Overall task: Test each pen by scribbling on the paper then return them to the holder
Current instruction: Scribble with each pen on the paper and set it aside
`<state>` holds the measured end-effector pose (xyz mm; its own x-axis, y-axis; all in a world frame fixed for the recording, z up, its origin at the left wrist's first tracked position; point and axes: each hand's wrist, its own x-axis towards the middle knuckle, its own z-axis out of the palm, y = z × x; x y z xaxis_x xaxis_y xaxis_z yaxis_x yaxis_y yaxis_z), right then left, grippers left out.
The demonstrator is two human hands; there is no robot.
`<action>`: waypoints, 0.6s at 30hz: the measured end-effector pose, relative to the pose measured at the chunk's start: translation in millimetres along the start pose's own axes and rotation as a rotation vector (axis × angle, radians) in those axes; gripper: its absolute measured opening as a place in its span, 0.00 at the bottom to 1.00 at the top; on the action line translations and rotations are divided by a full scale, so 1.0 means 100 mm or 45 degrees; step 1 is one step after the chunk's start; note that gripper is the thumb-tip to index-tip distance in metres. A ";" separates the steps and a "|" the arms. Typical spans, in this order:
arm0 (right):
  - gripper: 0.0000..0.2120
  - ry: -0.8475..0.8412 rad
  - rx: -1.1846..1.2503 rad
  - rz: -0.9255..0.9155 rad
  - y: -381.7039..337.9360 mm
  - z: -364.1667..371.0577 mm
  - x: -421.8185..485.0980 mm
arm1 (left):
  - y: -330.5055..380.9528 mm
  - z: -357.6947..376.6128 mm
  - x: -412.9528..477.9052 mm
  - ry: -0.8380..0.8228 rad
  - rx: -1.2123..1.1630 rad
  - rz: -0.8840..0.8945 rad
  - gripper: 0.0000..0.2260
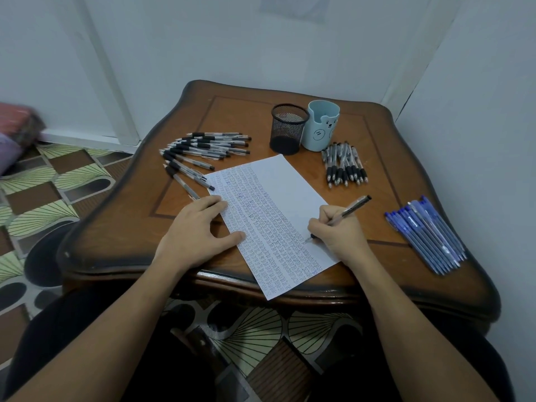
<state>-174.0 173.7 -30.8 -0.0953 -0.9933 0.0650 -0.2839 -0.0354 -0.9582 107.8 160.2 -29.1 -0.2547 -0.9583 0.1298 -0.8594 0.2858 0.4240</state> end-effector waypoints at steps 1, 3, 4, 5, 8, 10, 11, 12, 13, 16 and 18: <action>0.23 0.016 0.007 0.001 0.00 -0.01 0.01 | 0.00 0.00 0.00 -0.002 0.002 0.000 0.45; 0.21 0.062 0.084 0.025 0.00 -0.05 0.03 | 0.00 0.00 0.01 -0.007 0.004 -0.002 0.46; 0.21 0.084 0.134 0.051 -0.01 -0.06 0.05 | 0.00 0.00 0.00 -0.005 0.004 -0.005 0.45; 0.21 0.099 0.187 0.082 -0.01 -0.07 0.07 | 0.00 0.01 0.00 -0.002 0.003 -0.006 0.46; 0.26 0.110 0.367 0.143 -0.04 -0.08 0.08 | -0.01 0.02 0.01 -0.002 0.004 -0.008 0.46; 0.23 0.117 0.377 0.134 -0.09 -0.08 0.05 | -0.01 0.02 0.01 -0.002 0.001 -0.010 0.46; 0.21 0.121 0.359 0.147 -0.12 -0.08 0.04 | -0.01 0.02 0.01 -0.004 -0.001 -0.011 0.46; 0.21 0.126 0.347 0.177 -0.15 -0.08 0.03 | -0.02 0.02 0.01 -0.007 -0.005 -0.014 0.46; 0.22 0.130 0.351 0.205 -0.16 -0.09 0.04 | -0.02 0.02 0.01 -0.010 -0.009 -0.015 0.46; 0.19 0.136 0.318 0.236 -0.19 -0.06 0.06 | -0.01 0.01 0.00 -0.014 -0.013 -0.002 0.46; 0.16 0.143 0.315 0.247 -0.23 -0.05 0.06 | -0.02 0.00 -0.01 -0.013 -0.025 0.005 0.46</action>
<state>-172.6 168.8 -7.4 -0.2336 -0.9663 -0.1078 -0.0116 0.1136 -0.9935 109.3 160.4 -29.8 -0.2626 -0.9571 0.1224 -0.8496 0.2895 0.4408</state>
